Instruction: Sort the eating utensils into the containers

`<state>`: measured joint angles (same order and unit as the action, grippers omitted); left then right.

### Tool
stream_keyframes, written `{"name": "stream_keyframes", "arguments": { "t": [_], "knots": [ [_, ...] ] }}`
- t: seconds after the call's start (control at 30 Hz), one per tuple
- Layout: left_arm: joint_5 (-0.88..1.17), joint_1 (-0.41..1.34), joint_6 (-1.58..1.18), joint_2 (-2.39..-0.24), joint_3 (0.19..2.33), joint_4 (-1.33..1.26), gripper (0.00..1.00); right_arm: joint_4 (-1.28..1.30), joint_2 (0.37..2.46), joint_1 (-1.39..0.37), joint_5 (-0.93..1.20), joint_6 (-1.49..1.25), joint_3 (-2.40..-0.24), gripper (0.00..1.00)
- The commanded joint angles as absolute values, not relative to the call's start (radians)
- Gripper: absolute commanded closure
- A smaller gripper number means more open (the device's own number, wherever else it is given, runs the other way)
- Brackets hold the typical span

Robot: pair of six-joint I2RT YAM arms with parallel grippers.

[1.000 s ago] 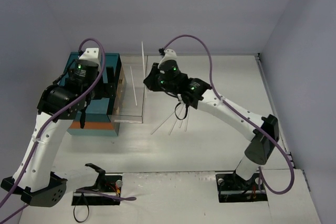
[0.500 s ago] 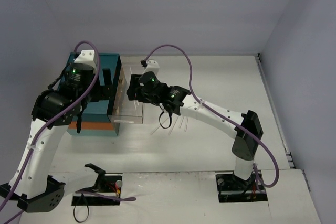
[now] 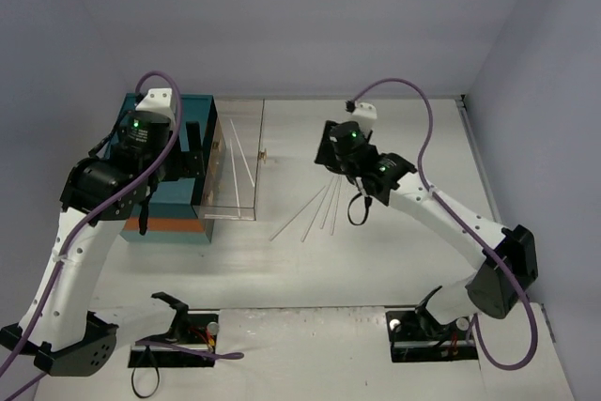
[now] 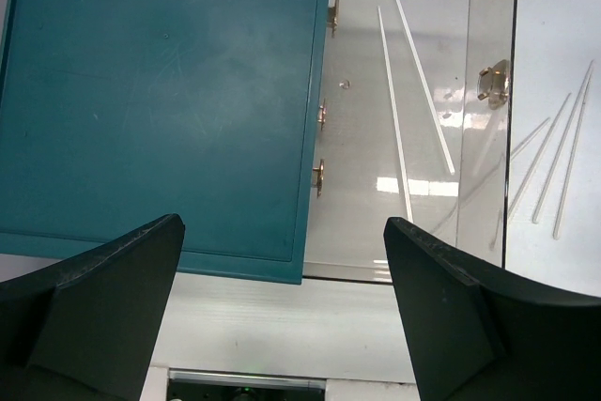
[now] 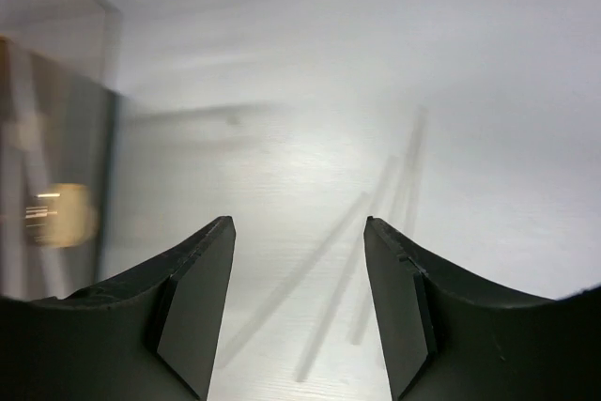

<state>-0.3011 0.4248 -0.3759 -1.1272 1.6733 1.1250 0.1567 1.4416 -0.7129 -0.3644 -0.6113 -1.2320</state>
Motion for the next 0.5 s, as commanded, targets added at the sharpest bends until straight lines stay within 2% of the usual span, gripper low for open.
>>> {"name": "stream_keyframes", "arguments": {
  "t": [0.0,0.47],
  "knots": [
    [-0.289,0.419,-0.388,-1.147,1.702,1.086,0.14,0.169,1.424,-0.673,-0.340,-0.671,-1.086,0.45],
    [-0.273,0.417,-0.387,-1.147,1.692,1.088,0.14,0.067,1.656,-0.670,-0.264,-0.749,-0.951,0.58]
  ]
}}
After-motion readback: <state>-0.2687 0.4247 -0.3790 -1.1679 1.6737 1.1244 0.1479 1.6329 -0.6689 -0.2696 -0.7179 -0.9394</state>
